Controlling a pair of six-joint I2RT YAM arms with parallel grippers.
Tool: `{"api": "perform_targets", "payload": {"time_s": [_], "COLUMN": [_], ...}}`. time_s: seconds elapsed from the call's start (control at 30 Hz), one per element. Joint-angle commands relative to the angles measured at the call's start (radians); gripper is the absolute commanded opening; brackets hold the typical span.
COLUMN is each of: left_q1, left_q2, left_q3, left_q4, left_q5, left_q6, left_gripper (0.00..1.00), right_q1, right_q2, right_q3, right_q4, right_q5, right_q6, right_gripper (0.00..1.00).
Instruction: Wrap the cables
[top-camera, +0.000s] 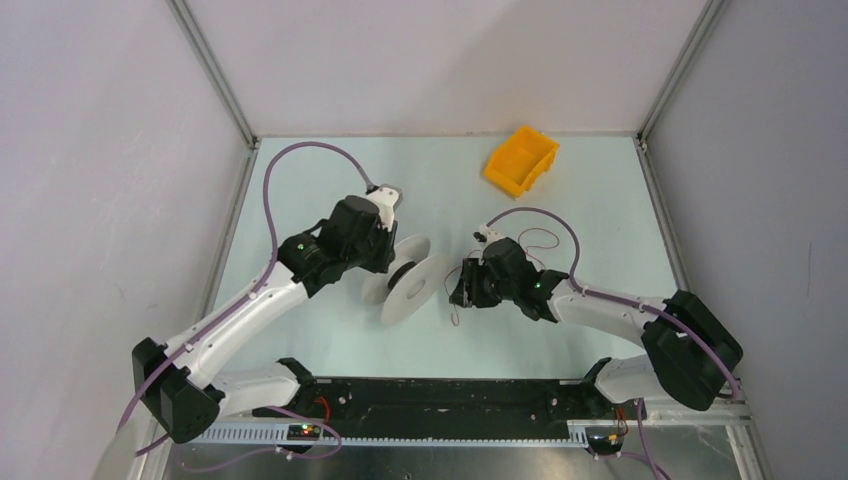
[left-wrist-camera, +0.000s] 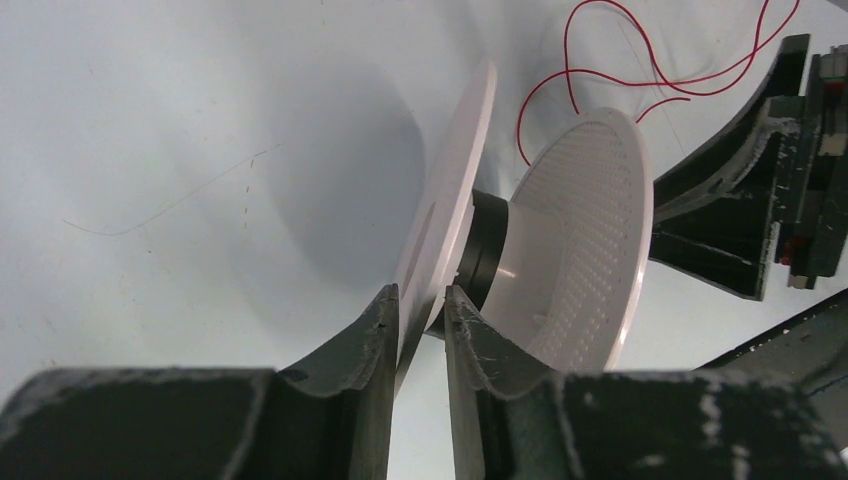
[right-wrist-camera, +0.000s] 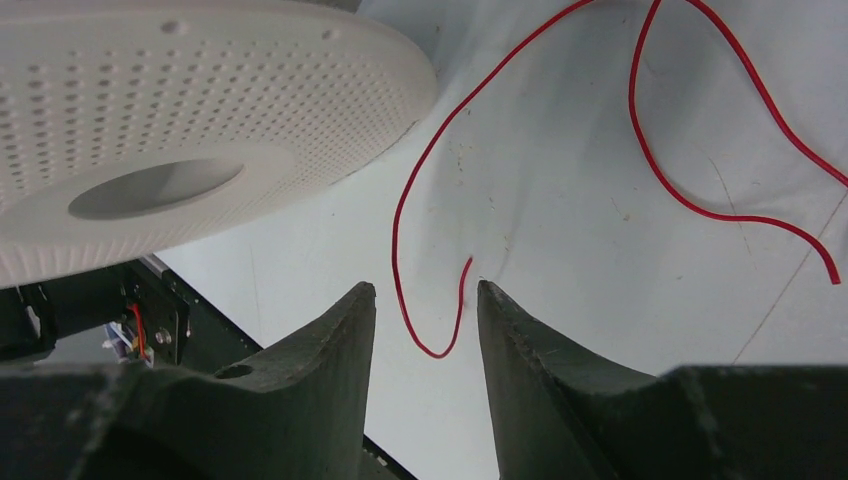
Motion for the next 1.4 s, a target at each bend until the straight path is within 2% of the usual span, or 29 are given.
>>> {"api": "perform_targets", "payload": {"time_s": [0.0,0.5,0.57,0.67,0.73,0.97,1.17,1.3,1.37], "left_q1": [0.002,0.002,0.002,0.001,0.002,0.002,0.002,-0.003,-0.030], "left_q2": [-0.025,-0.028,-0.029,-0.044,-0.054,-0.078,-0.150,-0.230,-0.275], "left_q3": [-0.005,-0.001,-0.002,-0.001,-0.001,0.017,0.081,0.033,-0.017], "left_q4": [0.010,0.010,0.010,0.011,0.012,0.012,0.035,0.149,0.233], "left_q5": [0.023,0.025,0.019,0.015,0.001,-0.004,-0.008,0.227,0.309], "left_q6": [-0.026,-0.025,-0.024,-0.013,-0.014,0.016,0.134,0.356,0.406], "left_gripper": [0.26,0.27,0.27,0.27,0.27,0.31,0.36,0.40,0.44], "right_q1": [0.010,0.007,0.006,-0.006,-0.017,-0.051,-0.063,-0.062,-0.062], "right_q2": [0.027,0.090,0.087,0.041,-0.014,-0.261,-0.348,-0.345,-0.333], "right_q3": [0.014,0.014,0.014,0.014,0.014,0.018,0.031,0.031,0.031], "right_q4": [0.080,0.144,0.138,0.127,0.118,0.138,0.186,0.252,0.283], "right_q5": [0.037,0.023,0.031,0.029,0.025,0.050,0.076,0.109,0.119], "right_q6": [0.068,0.150,0.157,0.178,0.199,0.305,0.451,0.580,0.639], "right_gripper": [0.45,0.34,0.27,0.09,0.00,0.00,0.00,0.00,0.00]}}
